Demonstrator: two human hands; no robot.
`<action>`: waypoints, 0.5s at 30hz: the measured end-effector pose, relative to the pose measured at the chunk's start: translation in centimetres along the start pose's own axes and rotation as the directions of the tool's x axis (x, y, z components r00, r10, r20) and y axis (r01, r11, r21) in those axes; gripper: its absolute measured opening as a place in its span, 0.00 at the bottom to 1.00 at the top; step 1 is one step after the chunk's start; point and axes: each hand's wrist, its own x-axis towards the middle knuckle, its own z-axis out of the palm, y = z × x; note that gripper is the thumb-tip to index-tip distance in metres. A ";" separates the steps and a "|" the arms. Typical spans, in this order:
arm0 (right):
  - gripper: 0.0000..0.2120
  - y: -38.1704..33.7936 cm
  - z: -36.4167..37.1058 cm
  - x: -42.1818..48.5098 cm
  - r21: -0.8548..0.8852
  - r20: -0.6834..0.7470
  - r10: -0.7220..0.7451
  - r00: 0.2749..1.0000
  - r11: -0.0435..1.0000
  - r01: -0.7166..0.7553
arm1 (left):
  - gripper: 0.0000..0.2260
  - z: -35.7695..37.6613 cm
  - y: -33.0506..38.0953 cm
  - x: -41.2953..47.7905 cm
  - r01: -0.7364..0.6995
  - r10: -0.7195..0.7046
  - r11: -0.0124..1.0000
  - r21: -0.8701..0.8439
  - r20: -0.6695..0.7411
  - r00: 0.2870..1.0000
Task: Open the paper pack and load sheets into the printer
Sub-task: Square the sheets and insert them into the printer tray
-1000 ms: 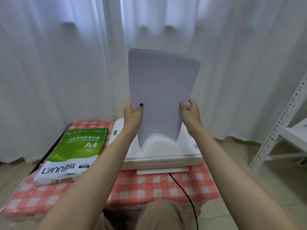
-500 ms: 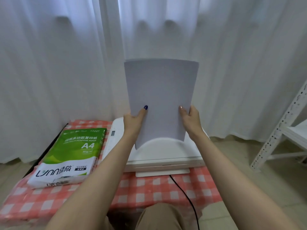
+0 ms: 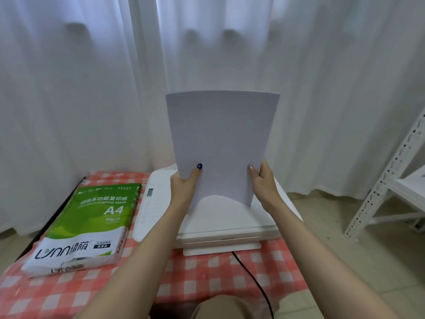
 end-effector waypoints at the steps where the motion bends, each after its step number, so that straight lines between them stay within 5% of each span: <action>1: 0.17 0.3 0.1 0.0 -0.014 0.020 0.009 1.000 1.000 -0.009 | 0.10 0.1 -0.1 0.0 0.004 -0.004 1.000 0.005 0.004 1.000; 6: 0.14 1.2 0.8 0.5 -0.070 -0.016 0.026 1.000 0.997 -0.027 | 0.13 0.4 -0.8 0.5 0.008 -0.008 0.999 0.032 0.000 1.000; 9: 0.05 1.8 1.2 0.8 -0.052 -0.116 0.016 0.993 0.998 -0.022 | 0.17 0.5 -1.4 0.6 0.000 0.000 0.999 0.035 0.013 1.000; 11: 0.14 2.0 1.6 0.8 -0.052 -0.186 -0.012 0.983 0.999 0.002 | 0.16 0.6 -1.5 0.7 -0.024 0.023 0.999 0.041 0.017 1.000; 15: 0.18 1.8 1.5 1.3 -0.108 -0.228 -0.058 0.972 0.994 0.034 | 0.08 -0.1 -1.4 1.9 -0.125 0.123 0.988 0.096 0.026 0.992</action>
